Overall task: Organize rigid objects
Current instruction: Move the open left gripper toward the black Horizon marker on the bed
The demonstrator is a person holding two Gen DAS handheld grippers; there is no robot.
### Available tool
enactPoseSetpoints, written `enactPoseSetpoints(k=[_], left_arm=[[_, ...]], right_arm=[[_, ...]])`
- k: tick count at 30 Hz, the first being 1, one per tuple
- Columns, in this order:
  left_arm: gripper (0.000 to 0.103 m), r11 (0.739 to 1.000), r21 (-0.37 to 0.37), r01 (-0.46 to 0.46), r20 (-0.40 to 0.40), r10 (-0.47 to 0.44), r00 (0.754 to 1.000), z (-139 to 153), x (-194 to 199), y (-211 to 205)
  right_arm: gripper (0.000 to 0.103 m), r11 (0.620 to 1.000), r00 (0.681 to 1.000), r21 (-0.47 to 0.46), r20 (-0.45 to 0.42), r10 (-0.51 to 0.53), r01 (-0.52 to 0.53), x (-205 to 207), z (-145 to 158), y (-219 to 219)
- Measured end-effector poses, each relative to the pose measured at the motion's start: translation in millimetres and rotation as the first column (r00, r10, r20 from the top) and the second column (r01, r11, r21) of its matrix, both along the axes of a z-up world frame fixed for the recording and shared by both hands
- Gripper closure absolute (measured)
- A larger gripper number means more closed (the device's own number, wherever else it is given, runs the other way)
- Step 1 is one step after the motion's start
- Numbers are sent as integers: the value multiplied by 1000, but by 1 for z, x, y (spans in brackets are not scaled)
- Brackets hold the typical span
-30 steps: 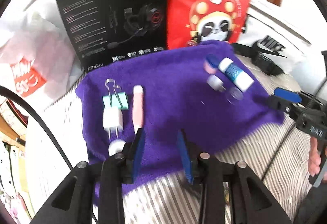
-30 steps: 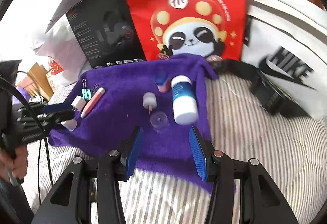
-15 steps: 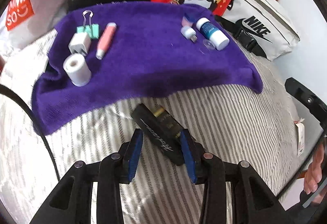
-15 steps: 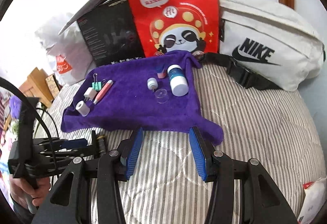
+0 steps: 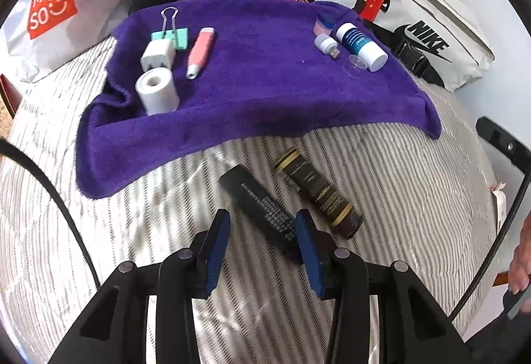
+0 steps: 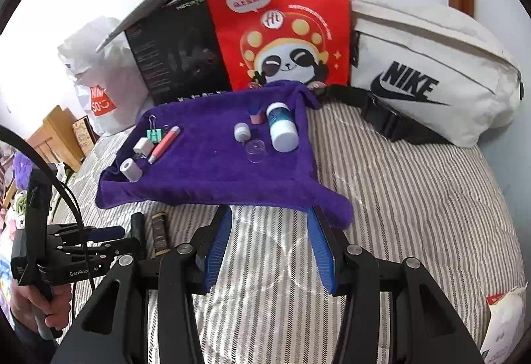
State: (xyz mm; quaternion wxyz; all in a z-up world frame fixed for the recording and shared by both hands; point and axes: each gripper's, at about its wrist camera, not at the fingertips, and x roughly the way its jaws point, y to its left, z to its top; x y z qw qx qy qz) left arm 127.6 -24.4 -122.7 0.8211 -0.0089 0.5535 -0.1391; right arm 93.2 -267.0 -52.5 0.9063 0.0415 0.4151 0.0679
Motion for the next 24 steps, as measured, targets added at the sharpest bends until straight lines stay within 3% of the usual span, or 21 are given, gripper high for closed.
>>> enactPoseSetpoints(k=[6,12,16,17,18,19,24], left_arm=[[60,994,101,38,24,-41,999,-3,-4,-18],[60,972,234,3,67,-20,998,1,-14,5],[63,988,155,21,67,-31,997,0,-8,10],[67,991,132,36,69,-45,997,-1,-6,8],[69,990,132,49,72,-59,996,-2,-4,6],[80,987,149,63,91,-77,993,-2,-5,3],[82,984,143,102,94,-116,989,-1,-7,2]], right_arm=[[56,1000,1000,2,-14,-7,7,2,-7,-7],[56,1000,1000,-7,-27,-13,13,4,-13,-13],[56,1000,1000,7,-27,-7,8,6,-14,-13],[56,1000,1000,7,-31,-2,2,6,-16,-12],[56,1000,999,4,-35,5,-5,7,-17,-10],[56,1000,999,-1,-39,12,-12,7,-19,-8],[56,999,998,-15,-53,32,-32,8,-24,-3]])
